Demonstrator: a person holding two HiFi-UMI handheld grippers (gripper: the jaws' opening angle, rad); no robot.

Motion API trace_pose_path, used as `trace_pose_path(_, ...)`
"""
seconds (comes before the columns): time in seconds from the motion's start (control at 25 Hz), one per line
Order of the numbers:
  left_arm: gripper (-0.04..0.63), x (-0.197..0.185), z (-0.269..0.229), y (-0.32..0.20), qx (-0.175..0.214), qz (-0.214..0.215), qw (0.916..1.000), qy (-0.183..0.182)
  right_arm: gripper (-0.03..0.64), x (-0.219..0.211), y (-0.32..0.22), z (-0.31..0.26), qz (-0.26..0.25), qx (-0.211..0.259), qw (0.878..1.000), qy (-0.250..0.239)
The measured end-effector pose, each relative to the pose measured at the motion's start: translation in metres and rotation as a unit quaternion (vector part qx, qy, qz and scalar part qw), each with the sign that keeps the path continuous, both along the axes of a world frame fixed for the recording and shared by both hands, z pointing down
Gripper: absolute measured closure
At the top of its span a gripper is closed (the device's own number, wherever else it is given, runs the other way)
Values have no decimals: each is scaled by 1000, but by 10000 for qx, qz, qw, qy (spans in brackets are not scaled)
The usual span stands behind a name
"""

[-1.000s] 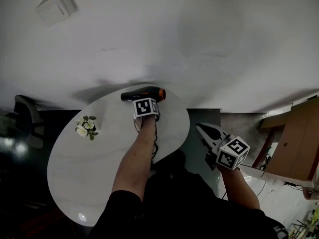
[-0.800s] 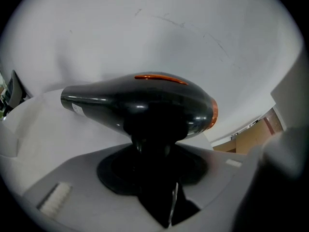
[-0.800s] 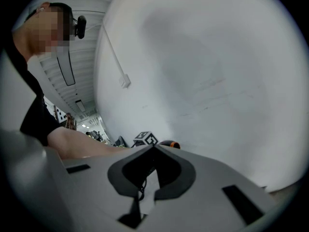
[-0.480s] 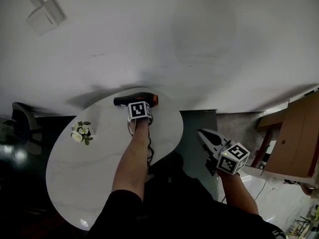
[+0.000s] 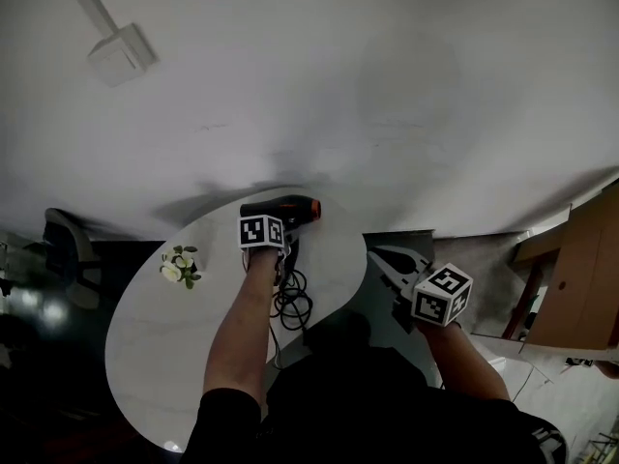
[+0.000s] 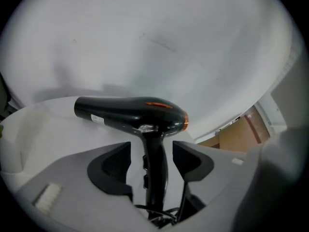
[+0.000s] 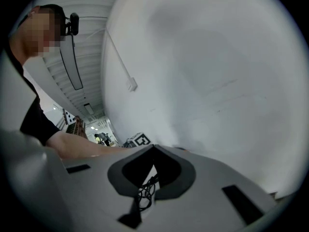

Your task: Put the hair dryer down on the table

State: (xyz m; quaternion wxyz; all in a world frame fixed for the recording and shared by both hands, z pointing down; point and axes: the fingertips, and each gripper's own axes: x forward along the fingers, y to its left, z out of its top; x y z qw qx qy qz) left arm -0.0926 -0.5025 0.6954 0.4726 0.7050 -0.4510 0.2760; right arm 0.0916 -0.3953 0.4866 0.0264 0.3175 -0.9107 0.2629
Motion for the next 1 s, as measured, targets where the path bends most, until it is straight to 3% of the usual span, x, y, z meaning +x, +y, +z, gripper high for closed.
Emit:
trace_pose_path(0.08, 319, -6, -26, -1, 305, -27, 9992, 245, 604, -11, -4, -7, -185, 100, 9998, -11)
trace_pose_path(0.24, 321, -26, -92, 0, 1393, -24, 9900, 221, 604, -25, -12, -22, -399, 296, 9988, -5)
trace_pose_path(0.4, 328, -52, -159, 10, 2547, -387, 9656, 359, 604, -35, -20, -42, -480, 541, 9974, -27)
trace_pose_path(0.48, 337, -64, -183, 19, 2955, -414, 9543, 180, 604, -38, -21, -48, -502, 616, 9968, -2)
trace_pose_path(0.64, 379, -85, -227, 38, 3809, -278, 9235, -368, 604, -45, -23, -58, -550, 717, 9959, 48)
trace_pose_path(0.84, 470, -89, -277, 67, 4629, -74, 8842, -615, 604, -53, -23, -64, -661, 840, 9941, 179)
trace_pose_path(1.0, 483, -78, -301, 88, 4927, 188, 8678, -614, 604, -55, -22, -72, -673, 1009, 9923, 254)
